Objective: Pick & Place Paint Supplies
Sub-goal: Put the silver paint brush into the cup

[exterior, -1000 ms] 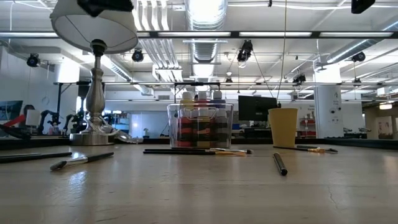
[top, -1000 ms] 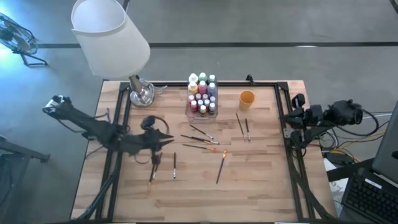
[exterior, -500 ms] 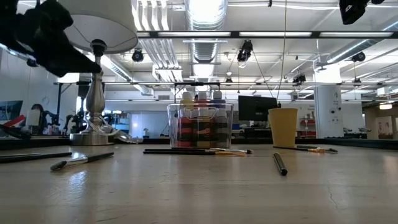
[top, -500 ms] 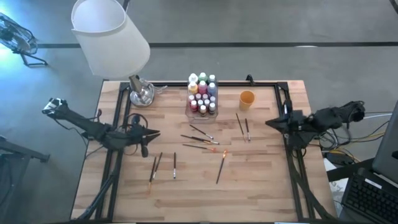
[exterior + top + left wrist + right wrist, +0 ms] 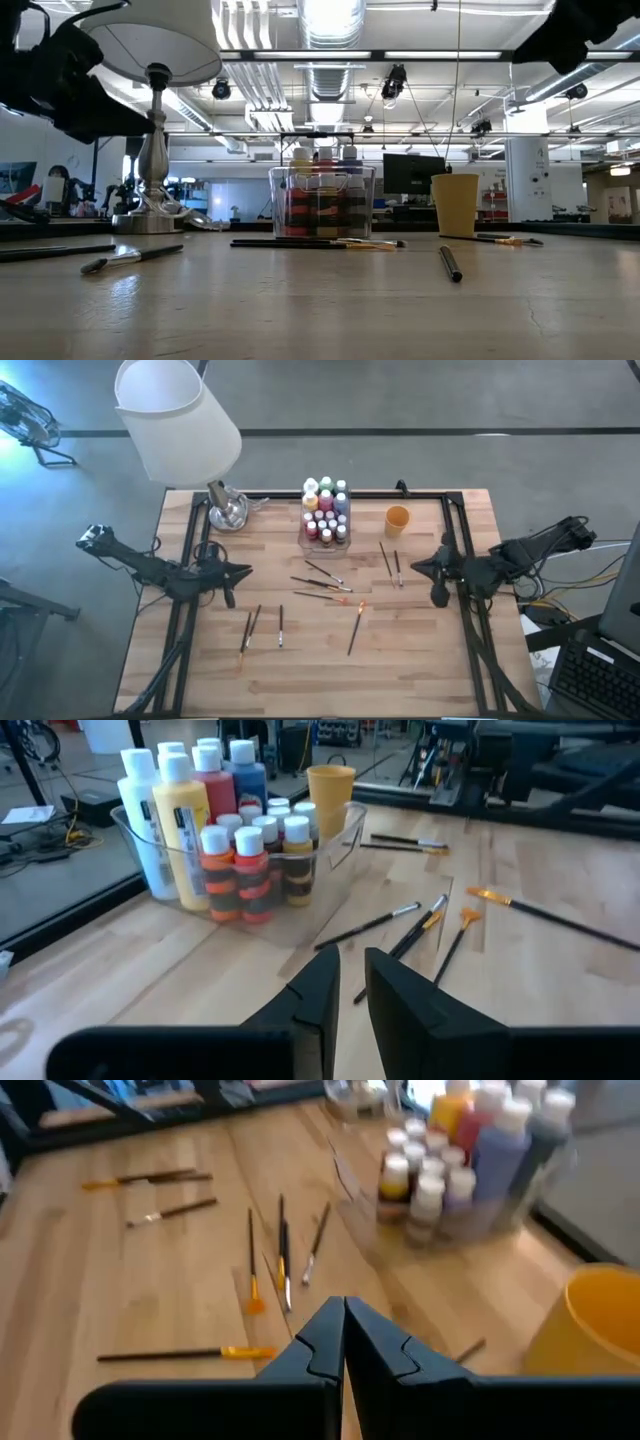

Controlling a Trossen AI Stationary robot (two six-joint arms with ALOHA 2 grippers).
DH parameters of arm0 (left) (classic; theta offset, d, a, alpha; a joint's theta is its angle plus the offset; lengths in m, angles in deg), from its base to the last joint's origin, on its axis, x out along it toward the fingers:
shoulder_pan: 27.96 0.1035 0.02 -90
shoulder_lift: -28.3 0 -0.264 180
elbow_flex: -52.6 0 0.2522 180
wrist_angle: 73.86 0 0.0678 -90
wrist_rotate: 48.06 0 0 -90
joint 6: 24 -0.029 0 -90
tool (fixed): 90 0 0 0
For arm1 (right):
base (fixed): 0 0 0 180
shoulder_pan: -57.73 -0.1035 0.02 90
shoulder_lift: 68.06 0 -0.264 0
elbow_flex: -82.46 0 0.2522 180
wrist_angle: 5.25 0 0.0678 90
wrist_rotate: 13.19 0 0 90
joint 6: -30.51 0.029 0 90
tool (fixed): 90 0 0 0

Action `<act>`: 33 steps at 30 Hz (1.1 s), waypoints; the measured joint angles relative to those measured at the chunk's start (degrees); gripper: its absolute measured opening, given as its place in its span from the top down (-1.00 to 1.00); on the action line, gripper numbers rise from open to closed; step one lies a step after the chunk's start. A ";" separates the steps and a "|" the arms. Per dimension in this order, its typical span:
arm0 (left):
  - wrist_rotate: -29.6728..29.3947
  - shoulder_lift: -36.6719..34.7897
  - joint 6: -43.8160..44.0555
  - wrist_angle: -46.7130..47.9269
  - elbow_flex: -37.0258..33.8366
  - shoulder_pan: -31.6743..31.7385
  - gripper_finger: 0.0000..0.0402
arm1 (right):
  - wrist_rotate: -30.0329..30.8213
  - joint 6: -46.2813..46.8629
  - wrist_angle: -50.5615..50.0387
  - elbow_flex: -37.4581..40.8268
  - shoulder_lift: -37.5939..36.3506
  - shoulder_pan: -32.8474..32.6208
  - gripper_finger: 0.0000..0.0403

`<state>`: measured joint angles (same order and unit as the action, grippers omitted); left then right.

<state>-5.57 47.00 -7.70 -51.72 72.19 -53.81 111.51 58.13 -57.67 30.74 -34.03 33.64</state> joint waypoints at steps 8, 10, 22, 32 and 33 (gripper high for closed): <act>0.00 0.00 0.01 0.25 -0.55 0.00 0.71 | -0.03 8.35 -4.38 -0.12 2.24 0.00 0.96; 0.00 0.00 0.02 0.25 -0.55 0.00 0.72 | -0.07 11.93 -6.58 -0.15 2.35 0.00 0.96; 0.02 0.00 -0.02 0.27 -0.55 0.00 0.72 | -0.69 28.32 -15.26 -0.10 9.93 0.35 0.80; 0.02 0.02 -0.04 0.27 -0.55 0.00 0.72 | -0.40 43.47 -13.56 -0.08 24.14 0.37 0.33; 0.02 0.02 -0.02 0.27 -0.55 0.00 0.71 | -0.47 44.22 -12.85 -0.08 25.59 0.35 0.29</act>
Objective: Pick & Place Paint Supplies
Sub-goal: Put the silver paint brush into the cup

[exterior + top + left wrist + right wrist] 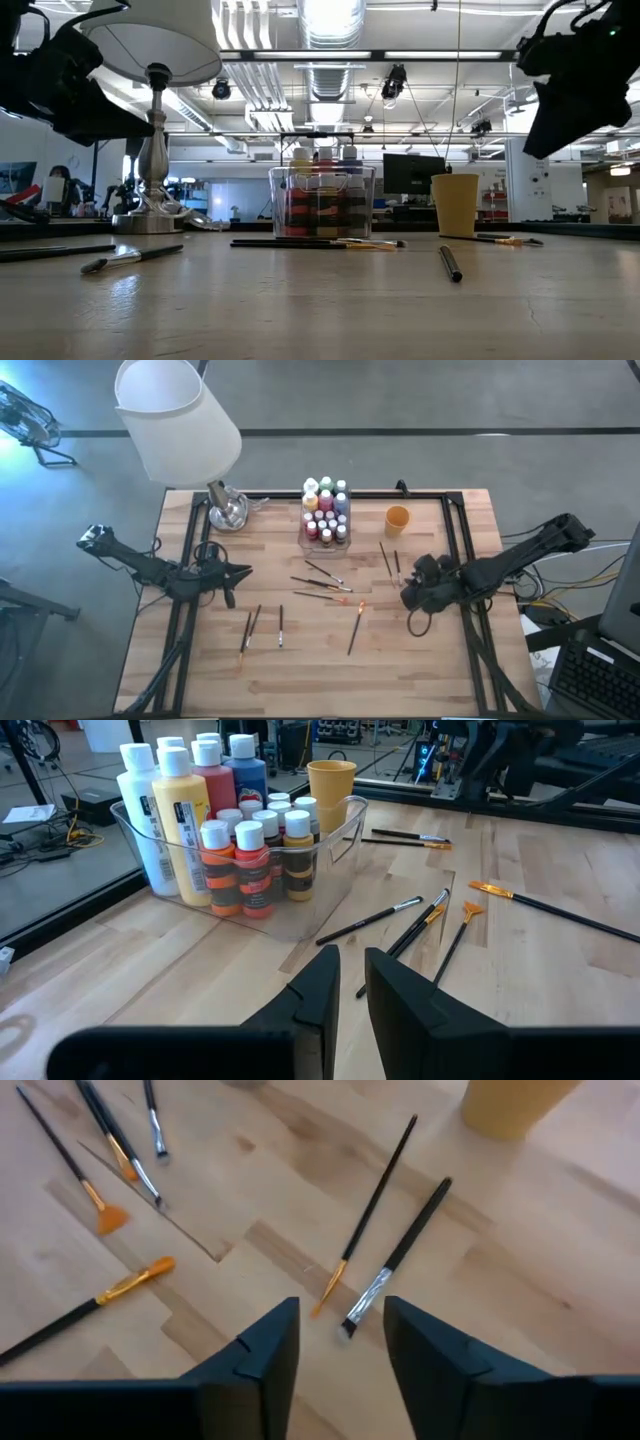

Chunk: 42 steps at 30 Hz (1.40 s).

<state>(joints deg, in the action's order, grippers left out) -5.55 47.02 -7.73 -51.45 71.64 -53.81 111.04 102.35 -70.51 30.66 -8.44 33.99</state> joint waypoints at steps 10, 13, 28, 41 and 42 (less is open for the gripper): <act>0.00 0.00 -0.02 0.02 0.00 0.00 0.71 | -1.25 6.86 5.98 0.00 14.18 -0.02 0.05; 0.00 0.00 0.00 0.09 0.00 0.00 0.72 | -1.19 11.45 6.00 0.04 18.08 -0.83 0.03; 0.00 0.02 0.00 0.38 0.02 0.00 0.71 | -0.94 18.67 10.89 0.98 31.10 -2.28 0.08; 0.00 0.02 0.00 0.39 0.02 -0.01 0.72 | 1.50 20.98 13.98 5.02 29.45 -1.83 0.07; 0.00 0.02 0.00 0.39 0.02 0.00 0.72 | 1.67 21.06 14.62 5.53 29.40 -1.60 0.07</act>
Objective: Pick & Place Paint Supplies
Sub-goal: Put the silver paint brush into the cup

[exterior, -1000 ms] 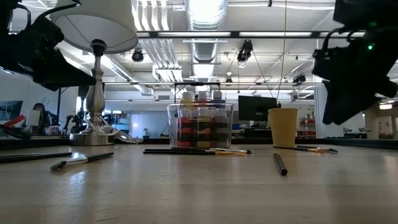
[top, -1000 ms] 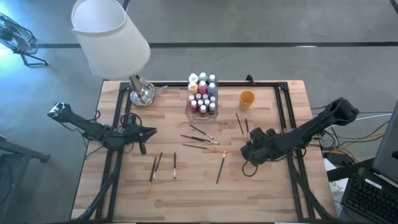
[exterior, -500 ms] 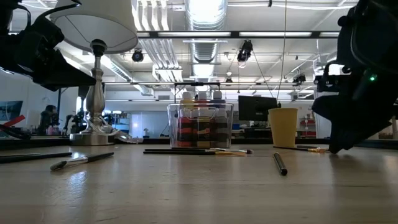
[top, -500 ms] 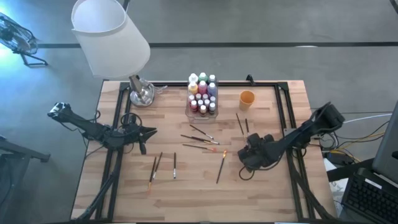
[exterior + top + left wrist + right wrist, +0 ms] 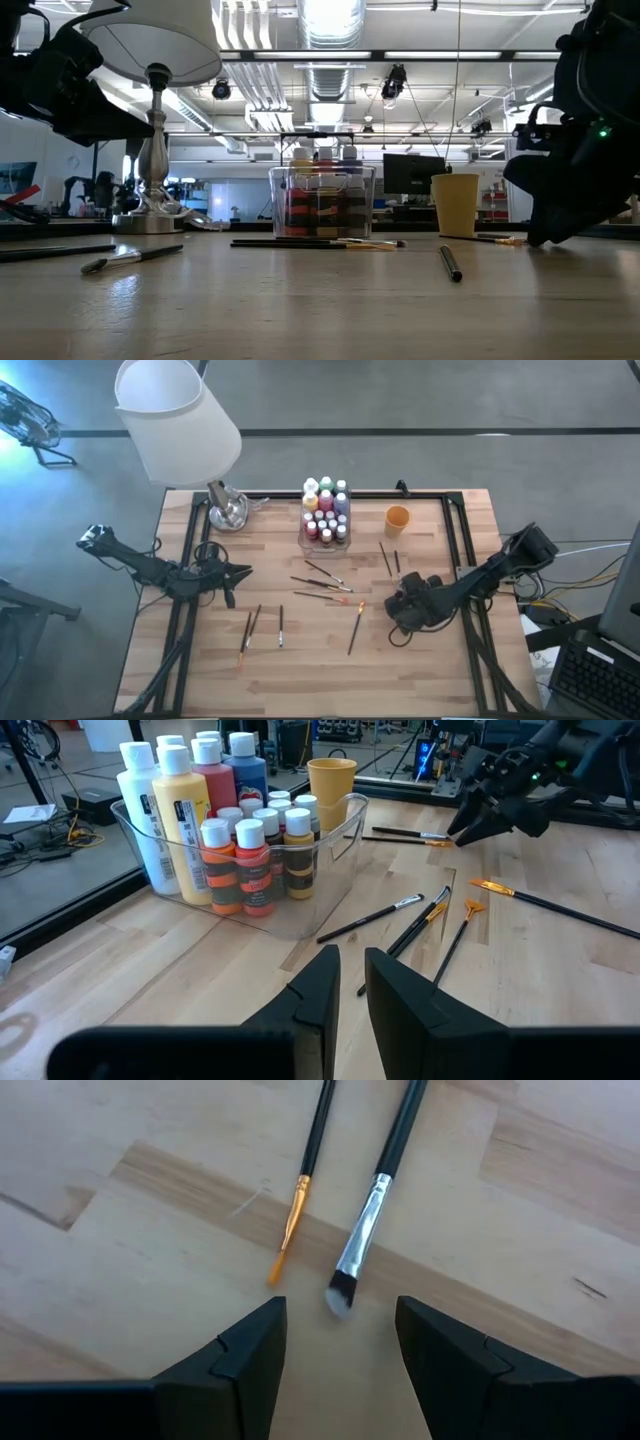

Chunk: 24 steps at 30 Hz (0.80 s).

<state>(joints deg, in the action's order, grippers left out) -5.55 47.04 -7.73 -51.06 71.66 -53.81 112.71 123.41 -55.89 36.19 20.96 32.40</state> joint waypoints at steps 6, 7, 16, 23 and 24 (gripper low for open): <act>0.00 0.00 0.00 -0.01 0.00 -0.01 0.71 | 1.01 -0.21 4.14 2.25 -0.25 0.50 0.12; 0.00 0.00 0.00 -0.01 0.00 -0.01 0.72 | 1.01 -0.14 4.32 2.38 -0.32 0.50 0.14; 0.00 0.00 0.00 0.00 0.00 -0.02 0.72 | 1.88 -0.04 4.71 2.78 -0.17 0.61 0.27; 0.00 0.00 0.00 0.00 0.00 -0.01 0.71 | 2.25 -0.04 4.80 3.12 -0.08 0.65 0.39; 0.00 0.00 0.00 0.00 0.00 0.00 0.71 | 2.28 -0.02 4.83 3.22 -0.08 0.65 0.41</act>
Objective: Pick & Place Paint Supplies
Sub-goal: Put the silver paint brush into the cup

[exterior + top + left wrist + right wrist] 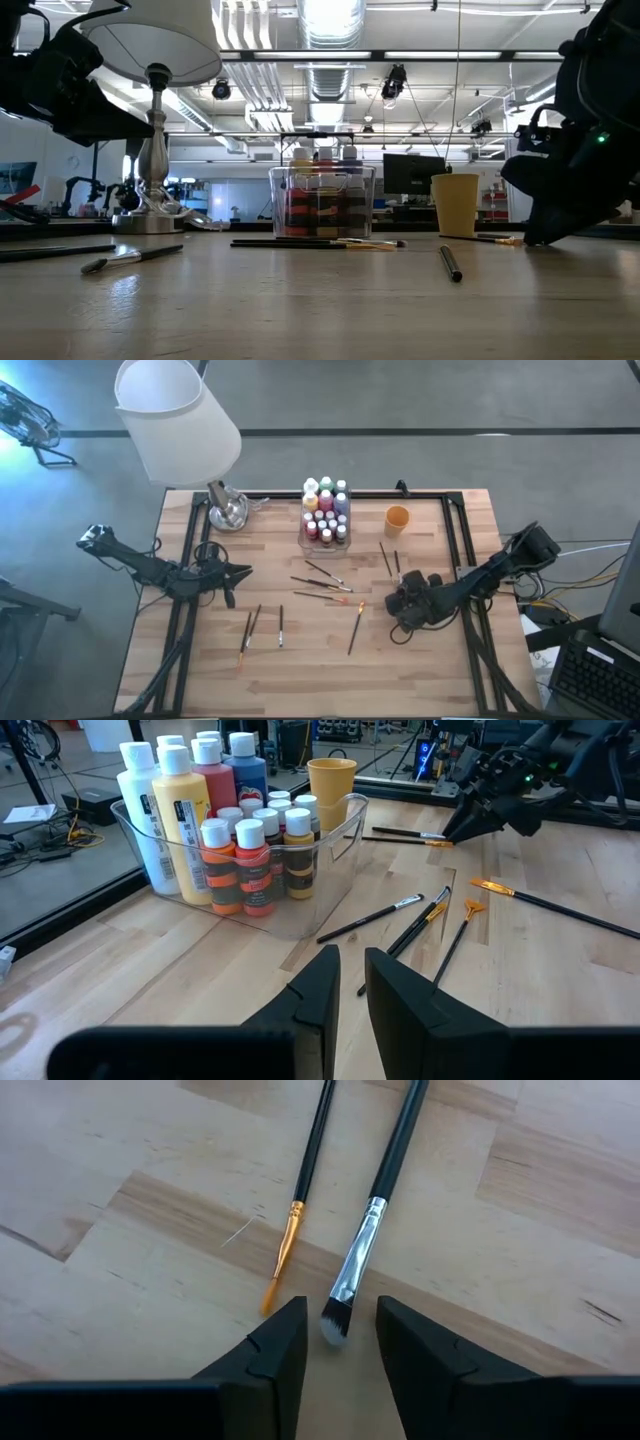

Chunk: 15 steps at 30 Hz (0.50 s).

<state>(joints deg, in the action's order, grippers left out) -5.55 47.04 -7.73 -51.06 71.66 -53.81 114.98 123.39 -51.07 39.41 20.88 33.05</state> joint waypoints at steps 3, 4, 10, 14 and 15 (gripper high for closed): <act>0.00 0.00 0.00 0.00 0.00 -0.01 0.72 | 0.09 0.15 0.00 0.15 0.00 0.00 0.49; 0.00 0.00 0.00 0.00 0.00 0.00 0.72 | 0.11 0.13 -0.01 0.17 0.00 0.00 0.52; 0.00 0.00 0.00 0.00 0.00 -0.02 0.72 | 0.11 0.02 -0.11 0.22 0.02 0.02 0.70; 0.00 0.00 0.00 0.00 0.00 0.00 0.72 | 0.10 -0.29 -0.16 0.22 0.02 0.04 0.83; 0.00 0.00 0.00 -0.01 0.00 0.00 0.72 | 0.07 -0.31 -0.22 0.20 0.02 0.04 0.86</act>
<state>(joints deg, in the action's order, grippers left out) -5.55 47.04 -7.73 -51.06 71.66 -53.81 115.05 123.08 -51.29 39.60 20.91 33.09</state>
